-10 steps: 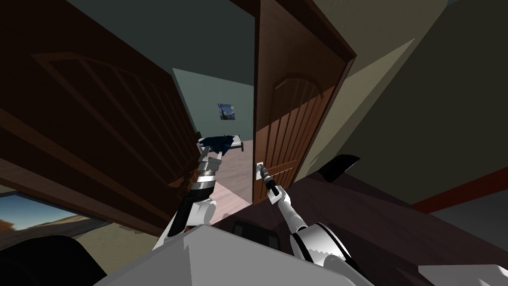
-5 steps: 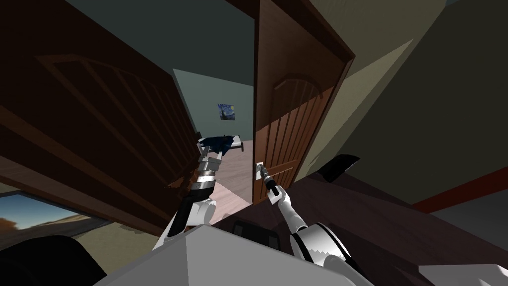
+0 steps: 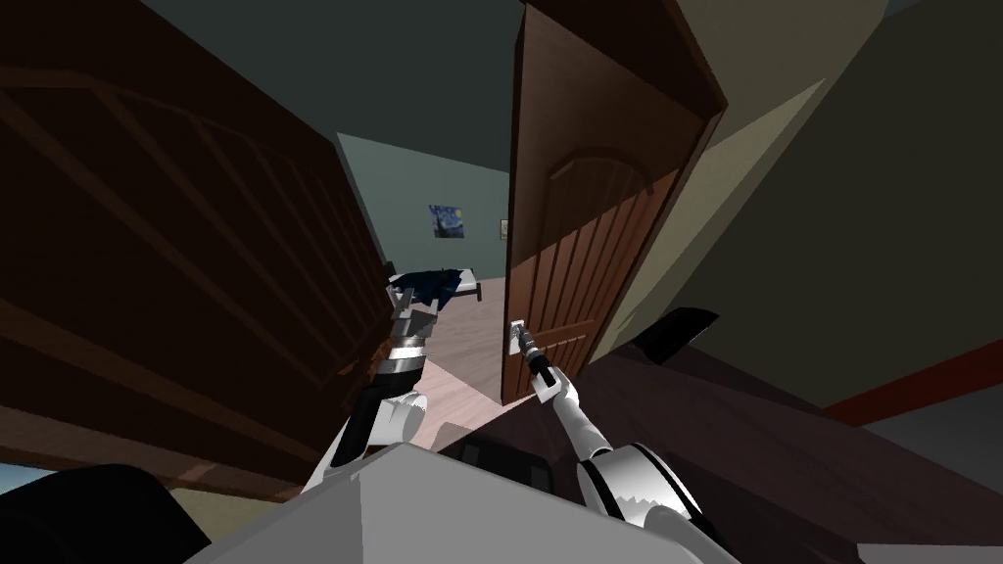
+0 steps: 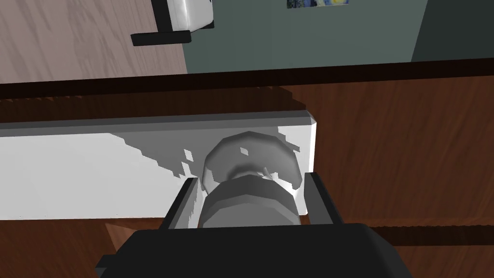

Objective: Push the door open

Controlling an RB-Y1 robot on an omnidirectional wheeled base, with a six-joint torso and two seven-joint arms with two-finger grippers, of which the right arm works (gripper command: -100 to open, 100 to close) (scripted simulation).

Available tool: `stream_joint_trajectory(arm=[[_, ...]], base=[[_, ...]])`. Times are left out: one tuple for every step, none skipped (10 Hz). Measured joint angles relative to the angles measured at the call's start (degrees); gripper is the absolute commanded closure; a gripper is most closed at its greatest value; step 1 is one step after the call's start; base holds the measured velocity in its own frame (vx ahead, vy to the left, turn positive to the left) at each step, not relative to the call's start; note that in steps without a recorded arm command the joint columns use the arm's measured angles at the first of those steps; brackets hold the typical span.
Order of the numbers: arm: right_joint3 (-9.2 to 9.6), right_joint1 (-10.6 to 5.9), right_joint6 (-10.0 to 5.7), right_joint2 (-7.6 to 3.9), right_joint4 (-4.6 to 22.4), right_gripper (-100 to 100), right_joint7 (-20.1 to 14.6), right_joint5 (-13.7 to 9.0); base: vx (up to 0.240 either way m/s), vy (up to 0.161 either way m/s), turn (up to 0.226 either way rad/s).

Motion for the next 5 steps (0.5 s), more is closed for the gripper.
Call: stream_joint_trajectory(arm=[[-1.07, -1.1, -0.79, 0.05, 1.94, 100, 0.89, -0.46], [-1.14, -0.81, -0.76, -0.47, 1.26, 100, 0.94, -0.53], [-1.18, 0.5, 0.1, -0.88, -0.91, 100, 0.93, -0.55], [-1.44, 1.07, 0.83, -1.31, -1.86, 100, 1.03, -0.72], [-2.28, 0.22, 0.29, -1.13, -0.42, 100, 1.68, -1.05]], base=[[0.115, 0.111, -0.043], [0.147, 0.159, -0.043], [0.146, 0.185, -0.059], [0.084, 0.092, -0.051], [0.103, 0.105, -0.064]])
